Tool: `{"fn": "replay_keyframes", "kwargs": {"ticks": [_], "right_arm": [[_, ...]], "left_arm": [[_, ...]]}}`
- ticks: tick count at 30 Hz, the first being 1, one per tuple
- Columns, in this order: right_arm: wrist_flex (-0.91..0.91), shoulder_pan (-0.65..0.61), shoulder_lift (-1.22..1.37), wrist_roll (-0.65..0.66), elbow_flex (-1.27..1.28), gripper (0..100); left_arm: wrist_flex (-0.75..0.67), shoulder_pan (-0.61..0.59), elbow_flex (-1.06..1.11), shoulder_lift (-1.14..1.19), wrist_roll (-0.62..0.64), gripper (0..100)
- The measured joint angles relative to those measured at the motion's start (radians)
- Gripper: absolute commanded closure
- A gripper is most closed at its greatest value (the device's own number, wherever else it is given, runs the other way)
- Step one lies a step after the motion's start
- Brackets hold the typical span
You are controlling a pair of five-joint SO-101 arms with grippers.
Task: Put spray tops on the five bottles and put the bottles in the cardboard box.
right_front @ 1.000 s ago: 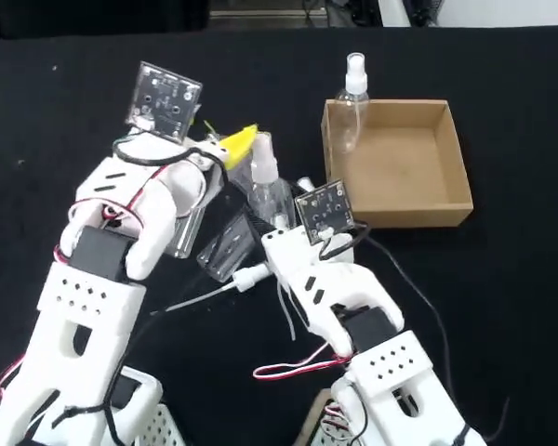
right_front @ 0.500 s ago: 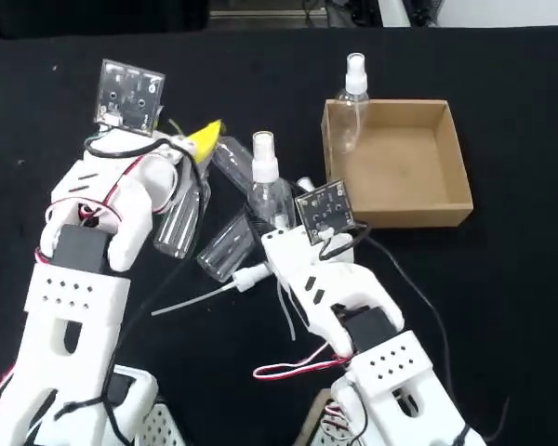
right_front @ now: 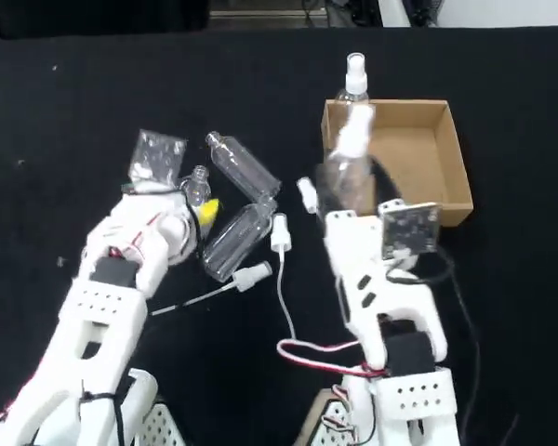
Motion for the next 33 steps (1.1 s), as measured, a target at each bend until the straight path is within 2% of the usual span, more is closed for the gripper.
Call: {"fn": "replay_keyframes", "kwargs": {"ticks": [5, 9, 16, 33], "right_arm": [[-0.074, 0.115, 0.160, 0.000, -0.101, 98.7], [-0.084, 0.161, 0.388, 0.000, -0.238, 98.7], [-0.245, 0.236, 0.783, 0.000, -0.384, 98.4], [-0.882, 0.272, 1.346, 0.000, -0.402, 98.6]], "left_arm": [[-0.212, 0.040, 0.189, 0.000, 0.000, 74], [-0.288, 0.043, 0.242, 0.000, 0.034, 74], [-0.301, 0.043, 0.261, 0.000, 0.196, 74], [-0.301, 0.046, 0.261, 0.000, 0.209, 74]]}}
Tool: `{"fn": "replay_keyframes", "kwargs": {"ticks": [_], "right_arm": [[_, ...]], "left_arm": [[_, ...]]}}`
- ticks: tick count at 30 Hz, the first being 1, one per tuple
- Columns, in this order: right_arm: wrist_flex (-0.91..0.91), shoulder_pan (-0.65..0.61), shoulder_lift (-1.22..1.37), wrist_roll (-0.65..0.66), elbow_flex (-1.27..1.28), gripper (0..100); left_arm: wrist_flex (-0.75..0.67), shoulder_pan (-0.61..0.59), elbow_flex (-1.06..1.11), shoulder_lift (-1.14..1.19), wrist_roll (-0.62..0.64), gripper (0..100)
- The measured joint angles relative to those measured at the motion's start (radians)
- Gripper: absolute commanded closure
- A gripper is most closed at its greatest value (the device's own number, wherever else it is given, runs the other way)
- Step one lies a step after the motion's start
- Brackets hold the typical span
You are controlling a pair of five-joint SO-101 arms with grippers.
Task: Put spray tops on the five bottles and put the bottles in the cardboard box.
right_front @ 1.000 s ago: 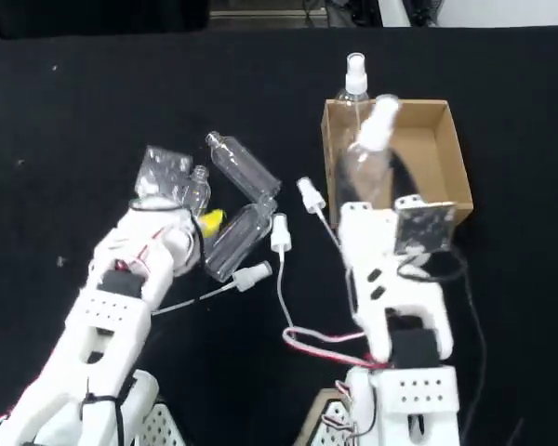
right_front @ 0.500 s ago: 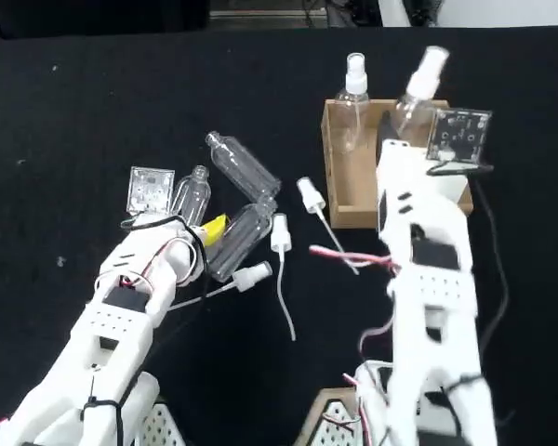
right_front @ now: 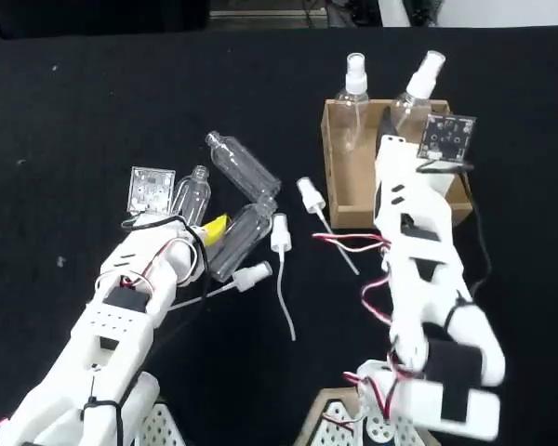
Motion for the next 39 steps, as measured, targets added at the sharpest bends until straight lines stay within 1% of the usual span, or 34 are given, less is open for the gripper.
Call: {"fn": "replay_keyframes", "kwargs": {"ticks": [3, 8, 21, 30, 39], "right_arm": [[-0.087, 0.005, 0.084, 0.000, -0.009, 98.6], [-0.129, 0.003, 0.213, 0.000, -0.109, 98.7], [-0.132, 0.003, 0.437, 0.000, -0.295, 98.7], [-0.135, 0.003, 0.508, 0.000, -0.336, 98.7], [-0.293, 0.003, 0.606, 0.000, -0.347, 98.7]], "left_arm": [[0.000, 0.000, 0.000, 0.000, 0.000, 74], [0.000, 0.000, 0.000, 0.000, 0.000, 74], [0.000, 0.000, 0.000, 0.000, 0.000, 74], [-0.003, 0.000, 0.000, 0.000, 0.000, 74], [-0.003, 0.000, 0.000, 0.000, 0.000, 74]]}}
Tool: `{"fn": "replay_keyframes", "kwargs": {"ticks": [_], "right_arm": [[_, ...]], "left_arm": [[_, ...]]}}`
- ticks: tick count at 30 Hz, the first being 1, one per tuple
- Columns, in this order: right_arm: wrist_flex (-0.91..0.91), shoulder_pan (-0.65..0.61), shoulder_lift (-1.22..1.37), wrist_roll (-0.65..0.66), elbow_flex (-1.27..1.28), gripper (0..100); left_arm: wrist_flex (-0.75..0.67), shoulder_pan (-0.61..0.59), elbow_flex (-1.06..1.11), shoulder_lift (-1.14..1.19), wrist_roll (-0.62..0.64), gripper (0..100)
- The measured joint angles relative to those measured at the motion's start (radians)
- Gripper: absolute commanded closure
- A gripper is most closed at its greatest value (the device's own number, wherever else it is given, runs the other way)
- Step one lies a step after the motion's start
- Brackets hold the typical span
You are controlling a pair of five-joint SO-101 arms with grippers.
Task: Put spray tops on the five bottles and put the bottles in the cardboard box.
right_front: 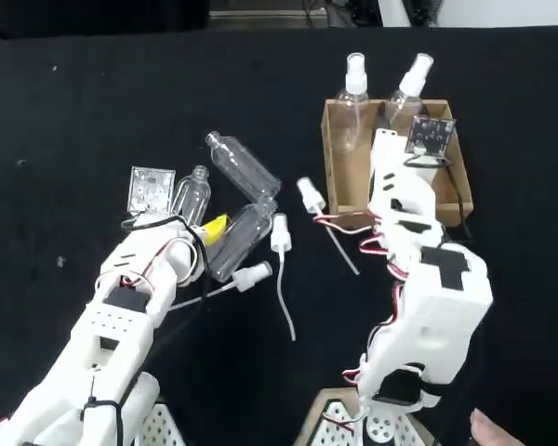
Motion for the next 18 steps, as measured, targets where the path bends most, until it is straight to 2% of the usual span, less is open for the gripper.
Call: {"fn": "replay_keyframes", "kwargs": {"ticks": [18], "right_arm": [[-0.015, 0.000, 0.028, 0.000, 0.000, 98.2]], "left_arm": [[0.000, 0.000, 0.000, 0.000, 0.000, 74]]}}
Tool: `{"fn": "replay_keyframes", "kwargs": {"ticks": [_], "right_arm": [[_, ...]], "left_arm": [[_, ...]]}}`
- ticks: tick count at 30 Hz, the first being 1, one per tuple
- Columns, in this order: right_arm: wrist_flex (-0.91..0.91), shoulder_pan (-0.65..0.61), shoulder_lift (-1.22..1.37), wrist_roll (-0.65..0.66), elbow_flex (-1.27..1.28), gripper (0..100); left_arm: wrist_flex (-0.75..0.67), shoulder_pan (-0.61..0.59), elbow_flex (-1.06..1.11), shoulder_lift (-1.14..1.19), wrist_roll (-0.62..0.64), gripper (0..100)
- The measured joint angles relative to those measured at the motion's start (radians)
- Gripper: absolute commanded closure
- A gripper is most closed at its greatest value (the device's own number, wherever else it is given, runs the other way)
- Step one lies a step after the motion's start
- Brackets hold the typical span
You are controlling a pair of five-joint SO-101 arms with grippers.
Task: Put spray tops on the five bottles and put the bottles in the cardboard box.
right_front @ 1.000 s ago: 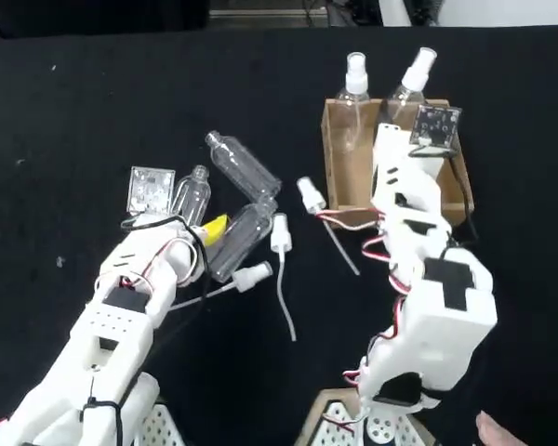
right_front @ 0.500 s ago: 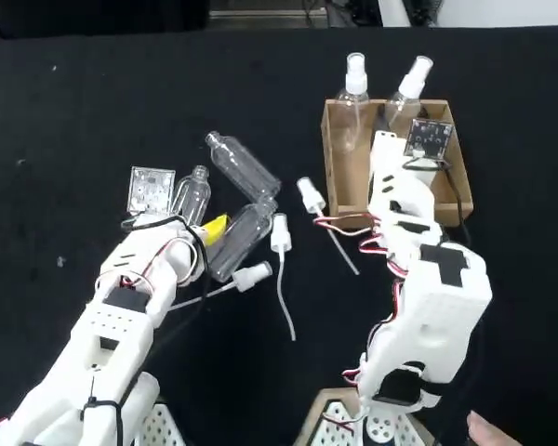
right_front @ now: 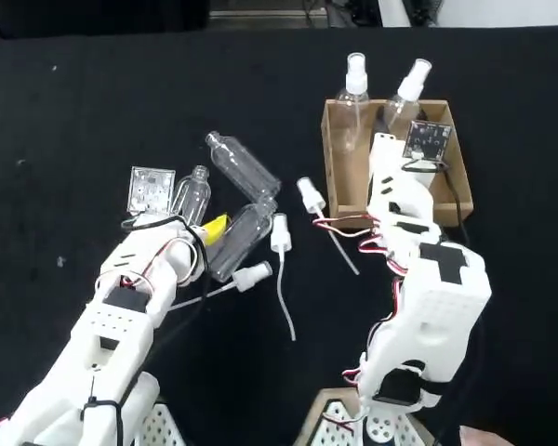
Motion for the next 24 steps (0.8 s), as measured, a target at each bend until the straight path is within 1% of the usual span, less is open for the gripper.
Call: {"fn": "replay_keyframes", "kwargs": {"ticks": [5, 11, 24], "right_arm": [[0.000, 0.000, 0.000, 0.000, 0.000, 97.7], [0.000, 0.000, 0.000, 0.000, 0.000, 84.5], [-0.003, 0.000, 0.000, 0.000, 0.000, 84.3]], "left_arm": [[0.000, 0.000, 0.000, 0.000, 0.000, 74], [0.000, 0.000, 0.000, 0.000, 0.000, 74], [0.000, 0.000, 0.000, 0.000, 0.000, 74]]}}
